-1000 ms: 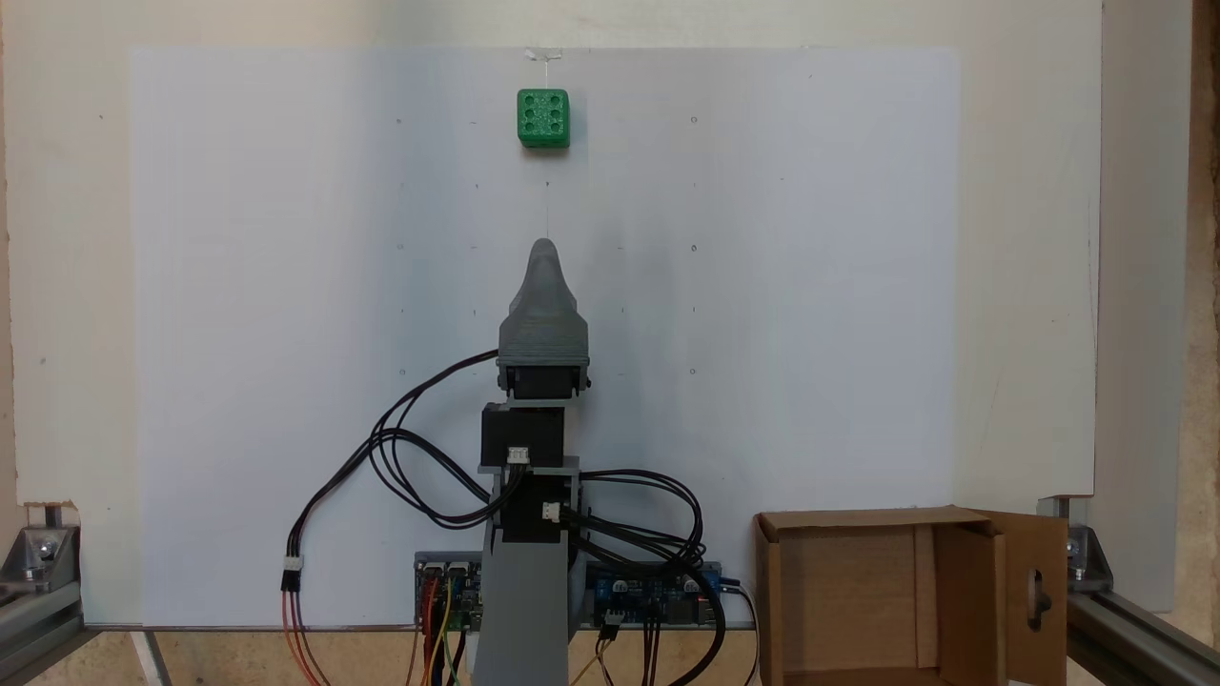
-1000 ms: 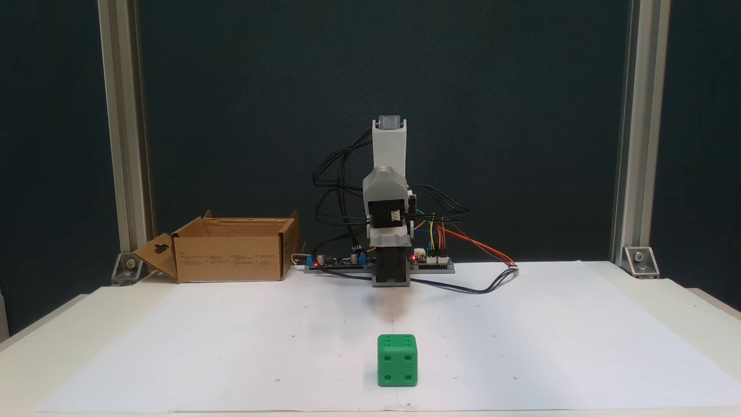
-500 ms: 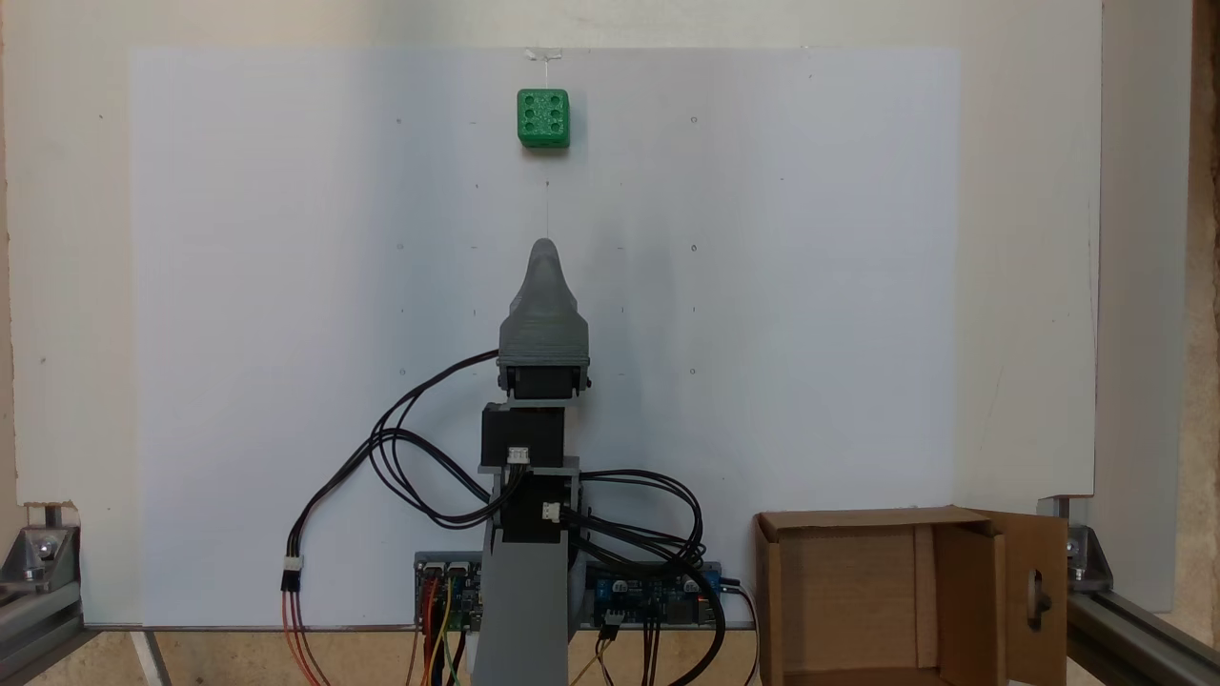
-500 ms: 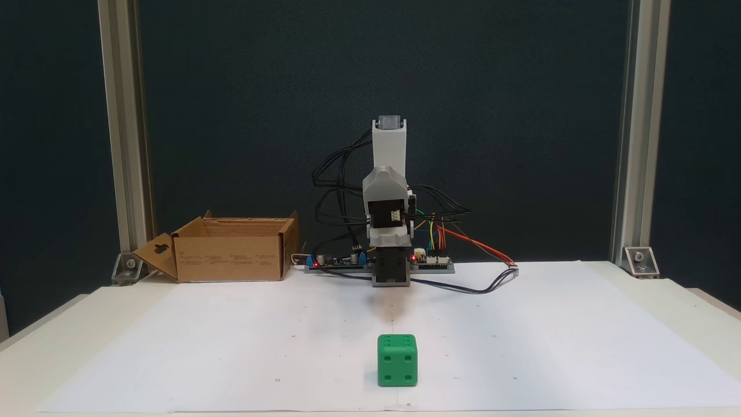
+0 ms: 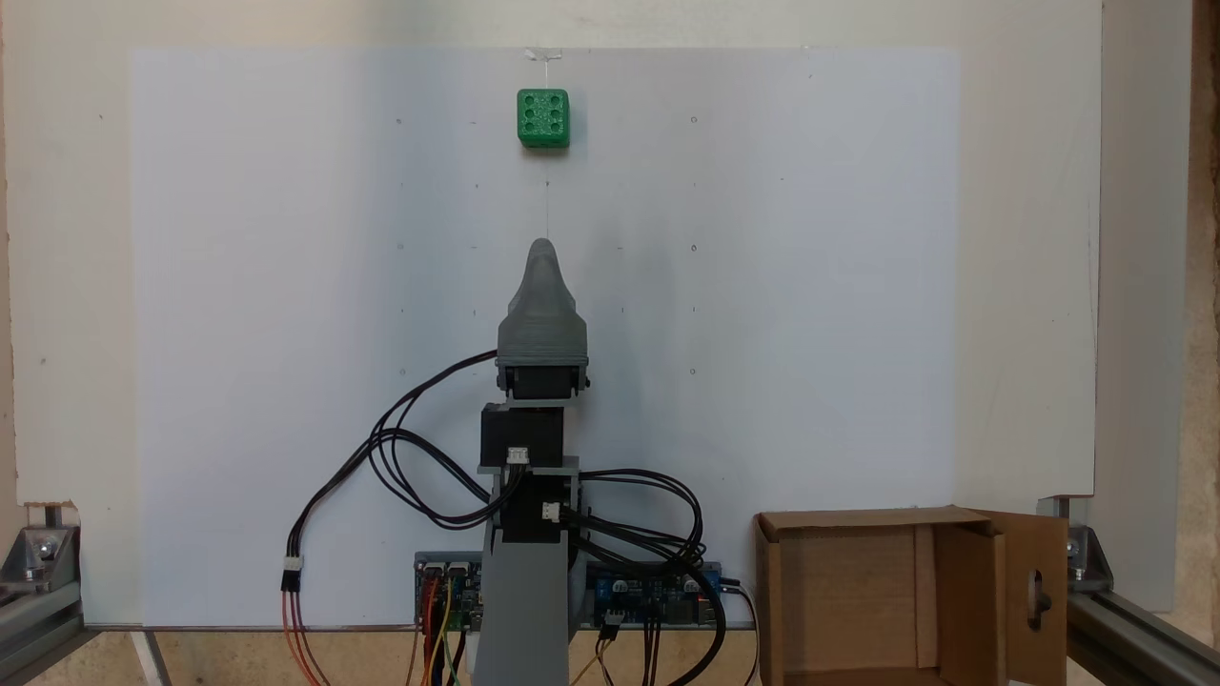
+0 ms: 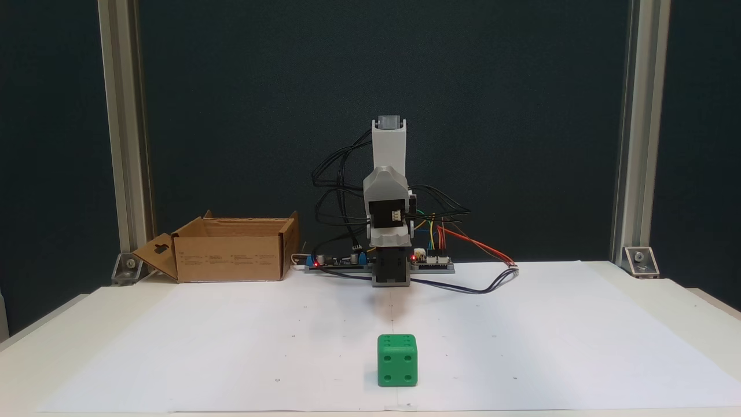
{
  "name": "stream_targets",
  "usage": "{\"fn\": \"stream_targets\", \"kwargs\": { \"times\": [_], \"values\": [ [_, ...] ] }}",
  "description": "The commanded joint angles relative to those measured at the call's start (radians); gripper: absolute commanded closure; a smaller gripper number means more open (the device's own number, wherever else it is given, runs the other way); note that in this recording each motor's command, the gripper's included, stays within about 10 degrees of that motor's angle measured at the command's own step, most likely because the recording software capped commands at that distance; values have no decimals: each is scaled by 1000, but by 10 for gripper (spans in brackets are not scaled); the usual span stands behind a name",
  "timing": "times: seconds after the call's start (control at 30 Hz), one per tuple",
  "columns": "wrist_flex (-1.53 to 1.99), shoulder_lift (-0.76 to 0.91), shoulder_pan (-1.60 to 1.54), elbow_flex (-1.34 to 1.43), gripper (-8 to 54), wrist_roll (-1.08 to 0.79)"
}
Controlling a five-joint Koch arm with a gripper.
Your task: Grasp a green dice and put it in the bin.
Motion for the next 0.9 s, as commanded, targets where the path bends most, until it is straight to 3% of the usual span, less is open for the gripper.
{"fn": "stream_targets", "kwargs": {
  "times": [0.0,0.5,0.87],
  "values": [
    [-28,106,-5,49,9,-44],
    [20,107,0,37,33,-49],
    [748,106,-14,-367,14,-48]
  ]
}}
